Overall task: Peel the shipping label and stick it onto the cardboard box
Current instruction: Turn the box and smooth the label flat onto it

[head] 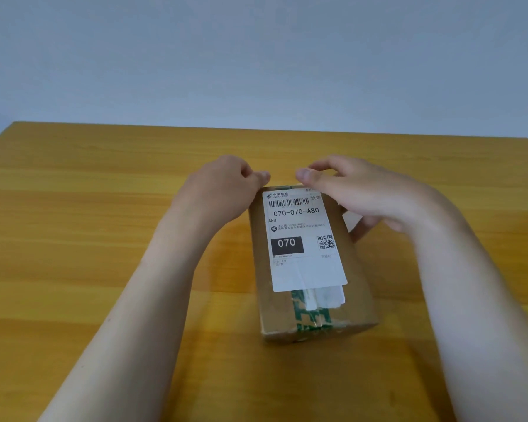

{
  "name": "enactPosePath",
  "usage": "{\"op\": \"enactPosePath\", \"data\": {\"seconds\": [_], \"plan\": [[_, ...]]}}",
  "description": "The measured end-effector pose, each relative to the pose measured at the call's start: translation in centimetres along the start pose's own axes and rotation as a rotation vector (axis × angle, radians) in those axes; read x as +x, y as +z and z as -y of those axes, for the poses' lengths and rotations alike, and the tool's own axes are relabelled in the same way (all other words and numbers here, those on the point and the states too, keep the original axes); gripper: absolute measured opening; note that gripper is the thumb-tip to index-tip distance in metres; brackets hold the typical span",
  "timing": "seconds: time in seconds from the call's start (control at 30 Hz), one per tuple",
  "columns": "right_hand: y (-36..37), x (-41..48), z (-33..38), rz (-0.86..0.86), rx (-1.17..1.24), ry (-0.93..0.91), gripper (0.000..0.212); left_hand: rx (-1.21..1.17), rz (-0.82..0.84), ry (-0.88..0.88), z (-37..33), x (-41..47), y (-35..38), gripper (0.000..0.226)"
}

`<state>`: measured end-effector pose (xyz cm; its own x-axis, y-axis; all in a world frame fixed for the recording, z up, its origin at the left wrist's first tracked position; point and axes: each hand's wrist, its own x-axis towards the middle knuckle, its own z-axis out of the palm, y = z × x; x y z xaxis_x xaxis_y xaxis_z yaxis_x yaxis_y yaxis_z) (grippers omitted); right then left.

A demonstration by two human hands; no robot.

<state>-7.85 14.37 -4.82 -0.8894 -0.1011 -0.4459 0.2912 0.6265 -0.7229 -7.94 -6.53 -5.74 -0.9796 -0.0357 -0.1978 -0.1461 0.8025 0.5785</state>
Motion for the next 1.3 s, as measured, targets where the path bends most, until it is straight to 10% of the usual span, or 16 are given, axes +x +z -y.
{"op": "enactPosePath", "data": {"seconds": [0.2,0.5,0.9,1.3], "plan": [[0.4,-0.5,0.5,0.048,0.015,0.029,0.057,-0.186,0.353,0.019,-1.1,-1.3,-0.2,0.06],[0.5,1.3,0.1,-0.078,0.179,-0.227,0.074,-0.225,0.032,0.075,-0.8,-0.4,0.3,0.06],[0.5,1.7,-0.9,0.074,0.071,-0.244,0.137,-0.042,0.064,0.09,-0.1,0.3,1.2,0.091],[1.2,2.7,-1.3,-0.074,0.048,-0.28,0.084,-0.105,-0.021,0.079,-0.3,0.3,1.4,0.045]]}}
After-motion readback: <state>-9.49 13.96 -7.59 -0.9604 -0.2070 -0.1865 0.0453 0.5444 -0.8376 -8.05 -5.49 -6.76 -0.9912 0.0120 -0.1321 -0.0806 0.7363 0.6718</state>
